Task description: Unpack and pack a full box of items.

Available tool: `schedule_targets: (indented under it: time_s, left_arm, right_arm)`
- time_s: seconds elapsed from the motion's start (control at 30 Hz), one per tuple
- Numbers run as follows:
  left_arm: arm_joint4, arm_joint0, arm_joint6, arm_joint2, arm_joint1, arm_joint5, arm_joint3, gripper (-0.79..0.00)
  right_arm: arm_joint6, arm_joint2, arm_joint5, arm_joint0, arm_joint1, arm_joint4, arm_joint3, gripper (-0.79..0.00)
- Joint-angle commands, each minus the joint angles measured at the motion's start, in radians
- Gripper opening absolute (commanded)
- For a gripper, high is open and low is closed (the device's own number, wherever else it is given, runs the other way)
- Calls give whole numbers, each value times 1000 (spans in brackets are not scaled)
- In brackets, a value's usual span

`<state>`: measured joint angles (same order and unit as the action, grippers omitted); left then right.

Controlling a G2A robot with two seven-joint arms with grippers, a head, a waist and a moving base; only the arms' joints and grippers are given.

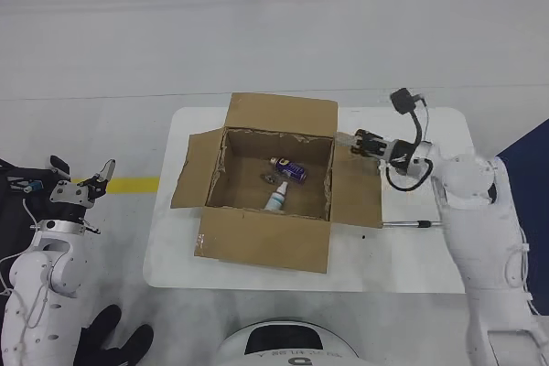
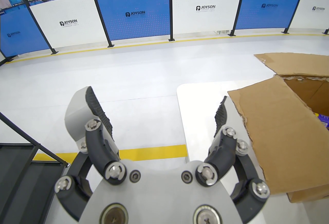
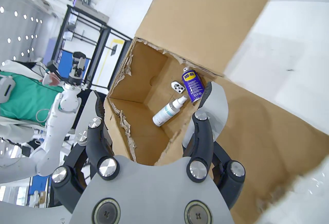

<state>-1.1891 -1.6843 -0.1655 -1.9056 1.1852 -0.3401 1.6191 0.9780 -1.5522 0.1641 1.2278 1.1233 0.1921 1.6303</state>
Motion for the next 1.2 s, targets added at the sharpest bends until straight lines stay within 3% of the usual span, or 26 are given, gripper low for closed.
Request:
schedule_targets:
  time_s: [0.0, 0.13, 0.3, 0.4, 0.5, 0.67, 0.83, 1.17]
  left_arm:
    - [0, 0, 0, 0, 0, 0, 0, 0]
    - [0, 0, 0, 0, 0, 0, 0, 0]
    - [0, 0, 0, 0, 0, 0, 0, 0]
    - [0, 0, 0, 0, 0, 0, 0, 0]
    - [0, 0, 0, 0, 0, 0, 0, 0]
    - [0, 0, 0, 0, 0, 0, 0, 0]
    - [0, 0, 0, 0, 0, 0, 0, 0]
    - [0, 0, 0, 0, 0, 0, 0, 0]
  right_arm:
    - [-19, -112, 3, 91, -11, -18, 45, -182]
    - [-51, -246, -10, 225, -23, -28, 108, -228]
    - [-97, -344, -46, 316, -29, -42, 102, -234]
    - [-162, -361, -163, 320, -32, 22, 67, -274]
    - [-189, -301, -402, 252, -36, 180, 24, -302]
    - [-60, -117, -639, 27, -51, 498, -149, -416]
    - [16, 17, -700, -135, -47, 632, -268, -456]
    - [162, 169, -730, -301, -34, 752, -445, -449]
